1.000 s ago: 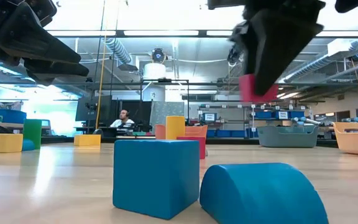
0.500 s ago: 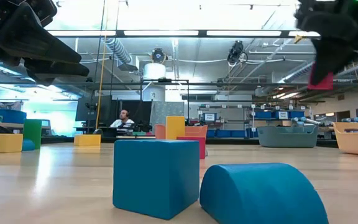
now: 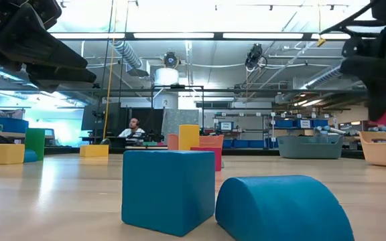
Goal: Sort blocks by size
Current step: Put the red cube block into the yellow bin, then put the light blue half circle block into the blue bin
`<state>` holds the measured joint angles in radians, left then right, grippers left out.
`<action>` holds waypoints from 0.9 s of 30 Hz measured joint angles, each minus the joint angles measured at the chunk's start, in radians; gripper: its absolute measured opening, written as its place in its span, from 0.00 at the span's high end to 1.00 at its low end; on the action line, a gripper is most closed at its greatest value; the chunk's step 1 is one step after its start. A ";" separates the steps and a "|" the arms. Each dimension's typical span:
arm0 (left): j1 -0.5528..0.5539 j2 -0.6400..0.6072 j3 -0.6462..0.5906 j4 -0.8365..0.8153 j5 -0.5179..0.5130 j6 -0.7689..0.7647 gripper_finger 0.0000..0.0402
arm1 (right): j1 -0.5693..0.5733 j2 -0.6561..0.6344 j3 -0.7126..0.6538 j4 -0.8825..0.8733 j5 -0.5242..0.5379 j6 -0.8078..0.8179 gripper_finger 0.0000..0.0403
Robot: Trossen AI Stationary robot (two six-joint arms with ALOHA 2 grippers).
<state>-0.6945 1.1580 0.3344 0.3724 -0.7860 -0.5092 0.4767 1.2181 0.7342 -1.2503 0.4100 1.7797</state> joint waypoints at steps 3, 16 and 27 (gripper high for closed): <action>0.000 0.000 0.000 0.002 0.000 0.004 0.51 | 0.000 0.024 0.001 -0.030 -0.078 0.002 0.54; 0.000 0.000 0.000 0.003 0.000 0.005 0.51 | 0.063 0.107 0.002 -0.014 -0.143 0.027 0.49; 0.000 0.000 0.035 -0.009 -0.017 0.045 0.53 | 0.113 0.076 0.165 -0.095 0.074 0.079 0.68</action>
<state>-0.6943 1.1580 0.3696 0.3629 -0.8028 -0.4643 0.5901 1.2938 0.8993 -1.3452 0.4845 1.8584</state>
